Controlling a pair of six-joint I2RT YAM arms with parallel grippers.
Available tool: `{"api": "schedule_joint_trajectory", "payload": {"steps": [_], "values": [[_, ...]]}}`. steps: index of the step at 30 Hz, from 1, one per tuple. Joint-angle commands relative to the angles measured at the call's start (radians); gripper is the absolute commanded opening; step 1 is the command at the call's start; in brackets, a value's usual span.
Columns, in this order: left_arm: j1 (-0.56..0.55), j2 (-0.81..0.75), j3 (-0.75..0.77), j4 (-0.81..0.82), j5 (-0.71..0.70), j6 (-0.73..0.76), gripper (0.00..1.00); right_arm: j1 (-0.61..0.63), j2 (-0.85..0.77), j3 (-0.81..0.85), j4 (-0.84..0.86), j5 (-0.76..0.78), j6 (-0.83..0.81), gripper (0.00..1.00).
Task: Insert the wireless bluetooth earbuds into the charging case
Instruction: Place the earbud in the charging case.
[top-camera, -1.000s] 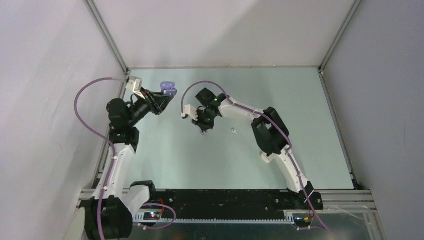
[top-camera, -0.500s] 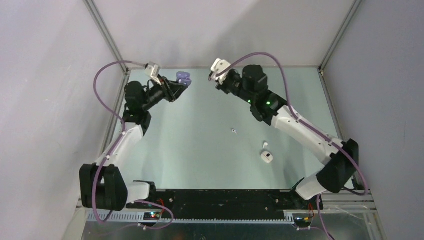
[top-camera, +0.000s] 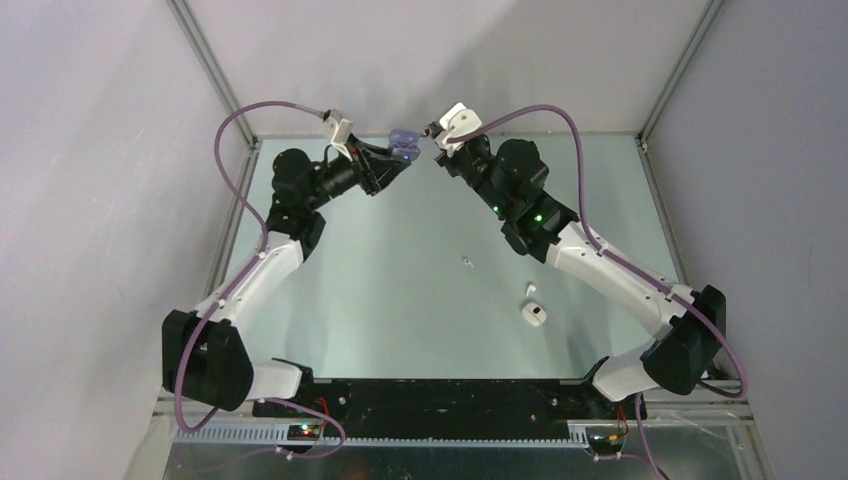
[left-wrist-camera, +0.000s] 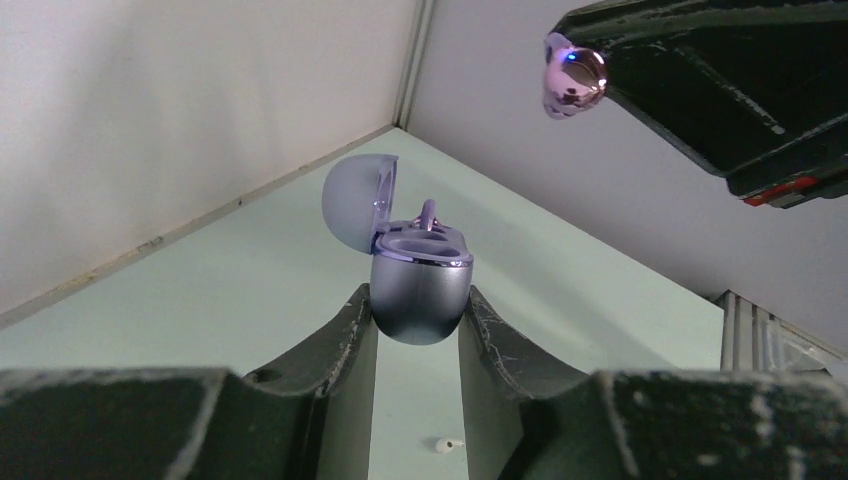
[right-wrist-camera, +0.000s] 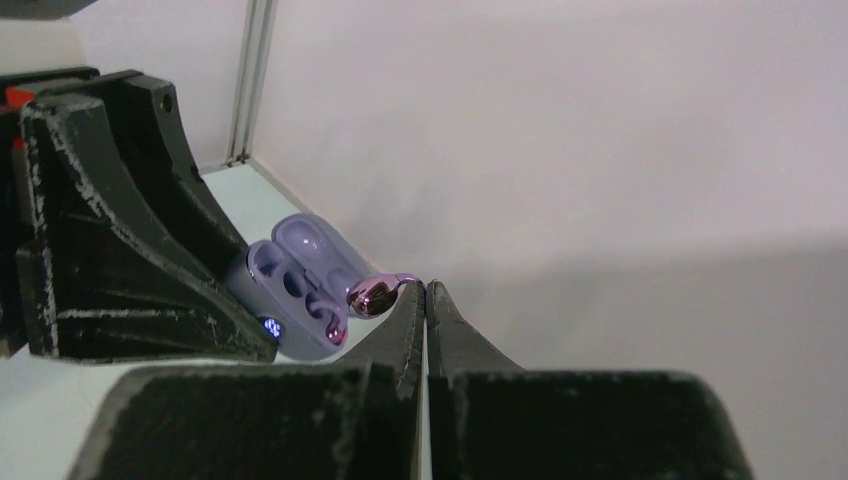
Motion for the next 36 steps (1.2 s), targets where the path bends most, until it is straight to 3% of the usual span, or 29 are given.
{"api": "schedule_joint_trajectory", "payload": {"steps": [1,10,17,29,36], "values": [[-0.027,-0.03,0.047,0.022,-0.013,-0.005,0.0,0.022,-0.012,-0.009,0.128,0.072,0.036,0.0],[-0.05,-0.067,0.054,-0.022,-0.066,-0.044,0.0,0.06,0.006,-0.058,0.235,0.06,0.039,0.0],[-0.054,-0.108,-0.002,0.089,-0.026,-0.051,0.0,0.079,0.03,-0.073,0.321,0.047,0.073,0.0],[-0.054,-0.141,-0.054,0.145,-0.019,-0.057,0.0,0.105,0.053,-0.073,0.367,0.017,0.088,0.0],[-0.053,-0.146,-0.05,0.148,-0.02,-0.056,0.0,0.11,0.061,-0.073,0.356,-0.027,-0.011,0.0]]}}
